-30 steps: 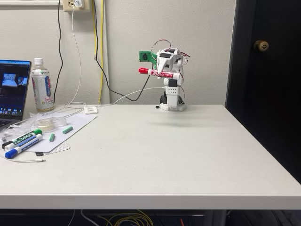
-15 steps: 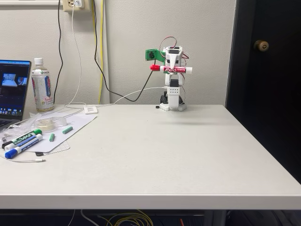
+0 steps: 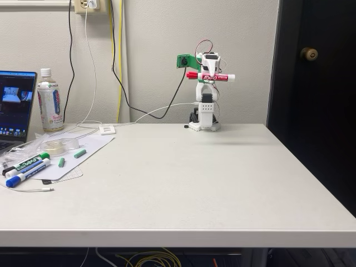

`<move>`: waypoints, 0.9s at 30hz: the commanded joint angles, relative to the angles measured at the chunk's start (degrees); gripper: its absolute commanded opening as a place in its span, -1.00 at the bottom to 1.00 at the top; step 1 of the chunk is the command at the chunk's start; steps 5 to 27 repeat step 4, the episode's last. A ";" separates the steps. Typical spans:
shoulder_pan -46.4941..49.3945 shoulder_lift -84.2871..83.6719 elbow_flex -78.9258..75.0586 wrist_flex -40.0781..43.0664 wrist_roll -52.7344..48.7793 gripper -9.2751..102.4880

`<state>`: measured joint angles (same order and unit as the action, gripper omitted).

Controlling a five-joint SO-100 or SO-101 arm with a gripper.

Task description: Pick up the red marker.

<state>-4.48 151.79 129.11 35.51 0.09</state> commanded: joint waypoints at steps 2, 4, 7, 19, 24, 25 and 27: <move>-0.70 1.49 -2.20 0.79 -1.41 -0.78; -0.79 1.85 -2.20 1.05 -1.32 -0.78; -0.79 1.85 -2.20 1.05 -1.32 -0.78; -0.79 1.85 -2.20 1.05 -1.32 -0.78; -0.79 1.85 -2.20 1.05 -1.32 -0.78; -0.79 1.85 -2.20 1.05 -1.32 -0.78; -0.79 1.85 -2.20 1.05 -1.32 -0.78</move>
